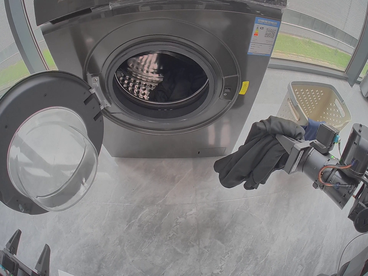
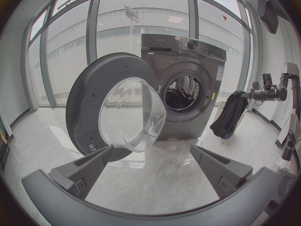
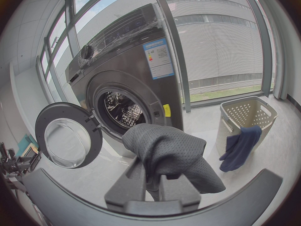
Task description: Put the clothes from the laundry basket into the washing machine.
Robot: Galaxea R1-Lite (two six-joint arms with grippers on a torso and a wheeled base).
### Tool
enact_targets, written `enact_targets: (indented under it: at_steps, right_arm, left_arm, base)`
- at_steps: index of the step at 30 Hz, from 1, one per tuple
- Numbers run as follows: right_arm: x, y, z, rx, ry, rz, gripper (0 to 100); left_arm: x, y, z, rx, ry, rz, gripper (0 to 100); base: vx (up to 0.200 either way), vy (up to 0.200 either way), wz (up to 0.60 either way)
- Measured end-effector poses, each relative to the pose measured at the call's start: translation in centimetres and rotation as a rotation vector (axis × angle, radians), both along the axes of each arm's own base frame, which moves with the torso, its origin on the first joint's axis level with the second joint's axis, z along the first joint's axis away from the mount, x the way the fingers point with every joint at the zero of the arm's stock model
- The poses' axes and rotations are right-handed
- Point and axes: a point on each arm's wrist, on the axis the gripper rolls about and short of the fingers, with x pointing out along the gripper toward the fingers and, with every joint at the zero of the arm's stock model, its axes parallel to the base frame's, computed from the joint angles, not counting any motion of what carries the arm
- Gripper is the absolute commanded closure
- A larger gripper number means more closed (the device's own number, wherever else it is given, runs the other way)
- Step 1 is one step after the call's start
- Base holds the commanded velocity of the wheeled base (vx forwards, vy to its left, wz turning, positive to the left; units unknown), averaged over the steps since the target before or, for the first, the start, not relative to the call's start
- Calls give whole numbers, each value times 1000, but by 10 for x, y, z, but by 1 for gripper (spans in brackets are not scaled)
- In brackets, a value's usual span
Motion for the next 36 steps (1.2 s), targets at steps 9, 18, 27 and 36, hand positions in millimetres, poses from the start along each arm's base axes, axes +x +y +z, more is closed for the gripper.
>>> enact_targets:
  at_steps: [9,18,27,36]
  right_arm:
    - [4,27,19,65,-46,89,100]
    - [21,60,41,139,-104,152,100]
    - [25,84,39,186,-77,202,100]
    - [35,101,40,218,-77,221,100]
  left_arm:
    - [0,0,0,14,0,3,0]
    - [-1,-1,10,24,-71,-23,0]
    - [-5,-7,58,33,-148,-292,0]
    - [47,-10,89,48,-43,-420,0]
  base:
    - [0,0,0]
    - [0,0,0]
    - [0,0,0]
    - [0,0,0]
